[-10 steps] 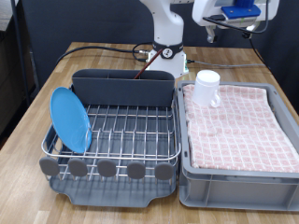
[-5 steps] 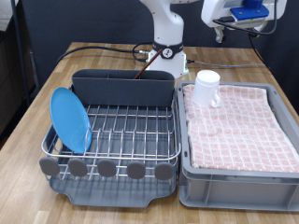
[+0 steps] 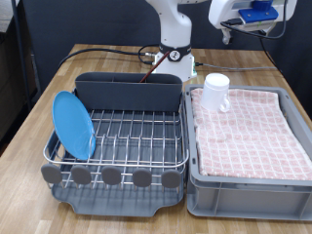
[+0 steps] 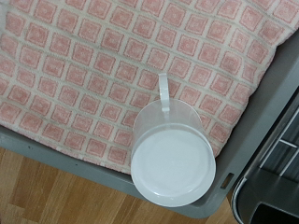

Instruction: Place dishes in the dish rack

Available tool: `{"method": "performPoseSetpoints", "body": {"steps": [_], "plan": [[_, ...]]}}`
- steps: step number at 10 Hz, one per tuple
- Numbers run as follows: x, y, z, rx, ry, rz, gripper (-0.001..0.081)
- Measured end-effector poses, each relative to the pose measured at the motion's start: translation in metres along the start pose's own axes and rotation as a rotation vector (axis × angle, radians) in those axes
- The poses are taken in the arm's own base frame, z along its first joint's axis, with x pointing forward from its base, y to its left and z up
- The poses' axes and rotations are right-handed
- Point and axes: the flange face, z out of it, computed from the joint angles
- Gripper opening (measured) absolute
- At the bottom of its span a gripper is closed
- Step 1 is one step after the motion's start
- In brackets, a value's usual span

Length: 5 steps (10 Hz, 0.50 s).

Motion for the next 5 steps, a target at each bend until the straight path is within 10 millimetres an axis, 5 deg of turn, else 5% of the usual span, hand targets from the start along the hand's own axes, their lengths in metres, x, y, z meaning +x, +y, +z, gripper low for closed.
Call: {"method": "performPoseSetpoints", "body": {"steps": [5], "plan": [[-0.005,0.002,0.031,-0.069,-0.029,-0.021,0.0802]]}}
